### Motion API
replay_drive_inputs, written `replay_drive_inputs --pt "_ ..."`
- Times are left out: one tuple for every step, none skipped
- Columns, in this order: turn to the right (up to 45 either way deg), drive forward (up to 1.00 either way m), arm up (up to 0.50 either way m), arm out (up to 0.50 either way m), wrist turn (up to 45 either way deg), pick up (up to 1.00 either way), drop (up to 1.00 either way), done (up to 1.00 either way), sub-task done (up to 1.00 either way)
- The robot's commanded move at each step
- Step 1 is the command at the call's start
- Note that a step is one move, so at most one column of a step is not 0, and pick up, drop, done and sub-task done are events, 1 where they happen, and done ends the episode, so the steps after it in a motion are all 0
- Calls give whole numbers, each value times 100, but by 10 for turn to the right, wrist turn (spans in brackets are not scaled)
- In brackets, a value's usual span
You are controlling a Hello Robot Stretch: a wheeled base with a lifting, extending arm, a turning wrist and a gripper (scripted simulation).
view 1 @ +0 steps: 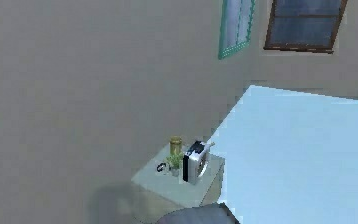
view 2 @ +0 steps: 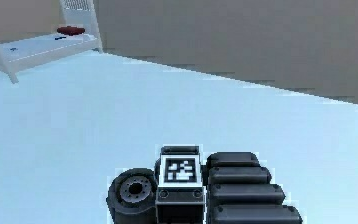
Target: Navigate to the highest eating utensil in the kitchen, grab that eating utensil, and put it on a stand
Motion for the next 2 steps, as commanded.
replay_drive_inputs --pt "0 20 0 0 0 0 0 0 0" --pt "390 0 0 0 0 0 0 0 0"
